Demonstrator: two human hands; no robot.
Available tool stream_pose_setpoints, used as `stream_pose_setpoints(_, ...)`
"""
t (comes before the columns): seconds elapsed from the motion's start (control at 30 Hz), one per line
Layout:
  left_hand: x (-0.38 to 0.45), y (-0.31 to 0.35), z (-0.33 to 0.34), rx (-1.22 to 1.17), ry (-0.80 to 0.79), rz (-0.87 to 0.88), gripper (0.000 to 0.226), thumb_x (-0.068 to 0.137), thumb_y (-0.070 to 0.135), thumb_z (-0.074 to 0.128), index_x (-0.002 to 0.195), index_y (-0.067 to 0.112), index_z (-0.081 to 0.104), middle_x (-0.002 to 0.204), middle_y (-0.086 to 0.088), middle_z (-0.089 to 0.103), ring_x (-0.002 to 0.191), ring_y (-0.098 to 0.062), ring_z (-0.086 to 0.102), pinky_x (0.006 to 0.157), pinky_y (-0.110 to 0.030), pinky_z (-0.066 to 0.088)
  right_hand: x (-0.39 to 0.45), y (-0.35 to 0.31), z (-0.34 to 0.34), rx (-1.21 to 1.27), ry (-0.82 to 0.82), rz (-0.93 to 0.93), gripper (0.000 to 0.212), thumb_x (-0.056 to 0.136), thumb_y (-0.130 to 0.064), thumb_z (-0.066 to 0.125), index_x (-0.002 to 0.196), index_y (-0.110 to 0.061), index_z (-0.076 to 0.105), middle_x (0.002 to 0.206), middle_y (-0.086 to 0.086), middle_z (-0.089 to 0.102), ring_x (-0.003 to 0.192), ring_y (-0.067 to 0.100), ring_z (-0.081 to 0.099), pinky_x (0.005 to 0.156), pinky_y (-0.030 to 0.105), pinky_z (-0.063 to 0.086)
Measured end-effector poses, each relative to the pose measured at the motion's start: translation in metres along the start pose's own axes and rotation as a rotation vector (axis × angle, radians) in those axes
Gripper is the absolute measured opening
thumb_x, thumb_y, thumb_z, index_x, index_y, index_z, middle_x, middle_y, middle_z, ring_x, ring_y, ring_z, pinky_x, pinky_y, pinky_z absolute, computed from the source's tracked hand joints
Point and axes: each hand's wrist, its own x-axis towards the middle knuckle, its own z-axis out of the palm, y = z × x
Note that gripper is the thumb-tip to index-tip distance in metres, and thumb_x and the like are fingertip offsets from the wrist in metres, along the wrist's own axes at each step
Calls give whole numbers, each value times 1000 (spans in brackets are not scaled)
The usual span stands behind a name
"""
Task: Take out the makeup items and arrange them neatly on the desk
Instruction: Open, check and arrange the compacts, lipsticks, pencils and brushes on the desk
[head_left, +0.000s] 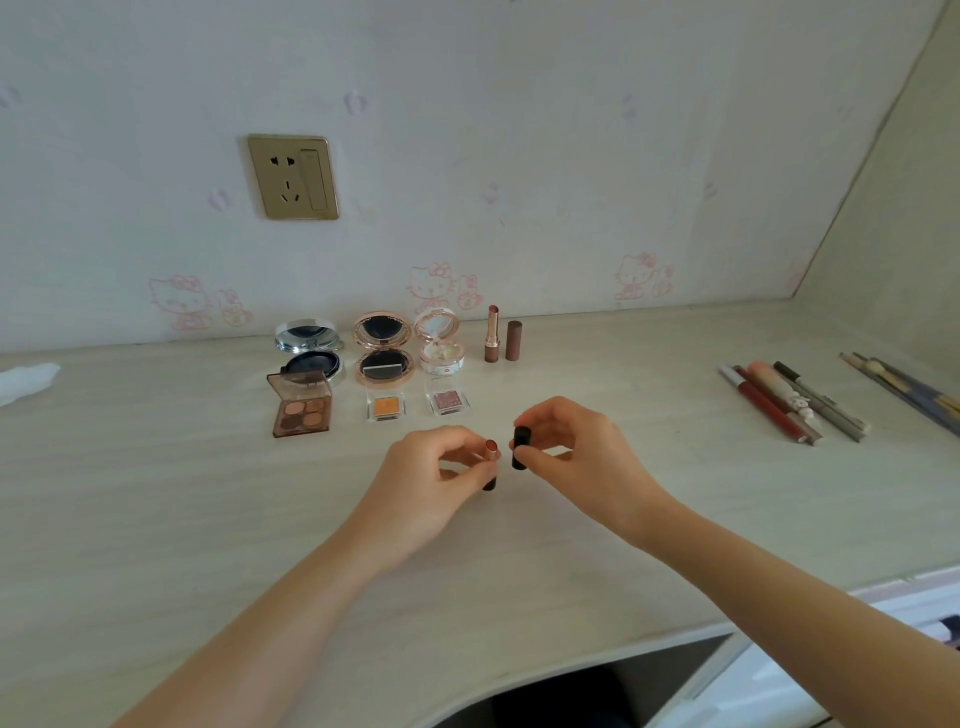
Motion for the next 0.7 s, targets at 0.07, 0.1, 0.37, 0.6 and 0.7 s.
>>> stream_pose_setpoints(0.07,7,4,10,48,44,39,8,84,12,69,89,15,73,91,6,69,84,1,64,75,-19,54,2,3,-7,-43,11,-17,16,83,-8,66,94,-20,64,87,-8,70,84,-2,66,77,20,55)
stream_pose_setpoints(0.1,12,7,14,75,68,51,8,84,11,69,90,15,74,90,6,68,82,1,64,75,-18,53,4,5,-10,-63,24,-24,16,83,-8,66,94,-20,64,87,-9,69,85,-1,66,77,19,55)
stream_pose_setpoints(0.37,80,14,36,275,151,42,8,85,17,66,80,12,70,78,-1,70,76,-16,64,74,-32,51,48,24,-23,-137,158,-39,12,84,-8,64,93,-17,64,86,-8,66,81,0,63,63,8,48)
stream_pose_setpoints(0.6,126,8,44,424,161,-23,9,86,9,62,89,6,70,87,-9,69,84,-24,63,68,-29,46,93,39,-21,-104,198,32,21,87,-10,62,107,-15,59,92,-3,61,86,12,62,52,7,41)
stream_pose_setpoints(0.7,136,6,48,492,153,-48,11,87,6,60,93,3,68,91,-13,68,87,-30,63,73,-35,50,107,44,-15,-87,190,32,20,86,-7,61,105,-12,60,90,-3,62,87,13,62,60,8,42)
